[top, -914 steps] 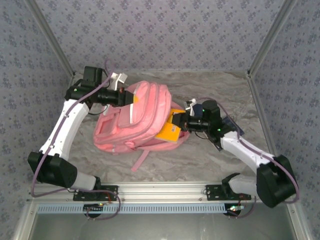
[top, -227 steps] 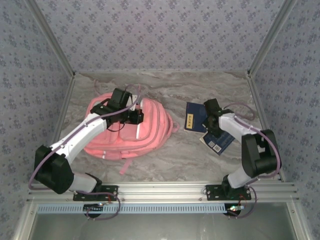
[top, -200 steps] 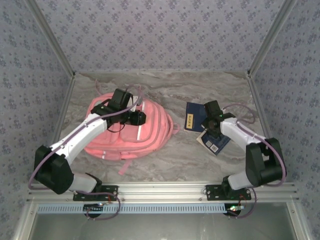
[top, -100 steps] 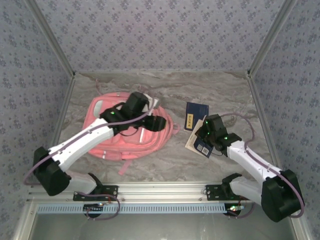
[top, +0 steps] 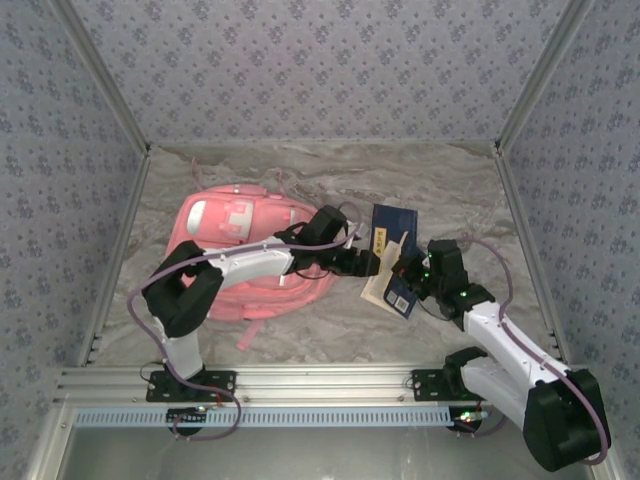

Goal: Pack the student bag

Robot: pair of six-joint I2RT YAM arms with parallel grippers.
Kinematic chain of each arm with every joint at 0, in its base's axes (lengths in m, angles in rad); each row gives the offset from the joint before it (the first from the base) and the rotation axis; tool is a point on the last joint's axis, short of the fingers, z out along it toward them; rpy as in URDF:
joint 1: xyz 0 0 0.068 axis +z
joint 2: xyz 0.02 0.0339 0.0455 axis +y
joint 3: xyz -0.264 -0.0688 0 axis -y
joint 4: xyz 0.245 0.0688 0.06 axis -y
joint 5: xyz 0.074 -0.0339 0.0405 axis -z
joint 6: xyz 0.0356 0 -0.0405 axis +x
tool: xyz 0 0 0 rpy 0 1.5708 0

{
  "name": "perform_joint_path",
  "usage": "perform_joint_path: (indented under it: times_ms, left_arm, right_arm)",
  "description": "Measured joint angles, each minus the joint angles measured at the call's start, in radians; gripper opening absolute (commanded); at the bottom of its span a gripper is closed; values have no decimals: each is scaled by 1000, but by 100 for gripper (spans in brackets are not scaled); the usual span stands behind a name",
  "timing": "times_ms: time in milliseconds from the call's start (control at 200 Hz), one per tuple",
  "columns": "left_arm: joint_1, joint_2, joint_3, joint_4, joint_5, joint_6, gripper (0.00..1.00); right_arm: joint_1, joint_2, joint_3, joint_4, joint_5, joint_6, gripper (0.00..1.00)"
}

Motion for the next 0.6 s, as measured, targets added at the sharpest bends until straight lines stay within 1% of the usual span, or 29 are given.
perform_joint_path:
  times_ms: [145, 320, 600]
  left_arm:
    - [-6, 23, -24, 81, 41, -8, 57]
    - [-19, 58, -35, 148, 89, -11, 59]
    - [-26, 116, -35, 177, 133, -6, 57]
  right_arm:
    - [-5, 5, -11, 22, -25, 8, 0]
    - [-11, 39, -11, 58, -51, 19, 0]
    - [-26, 81, -11, 92, -76, 23, 0]
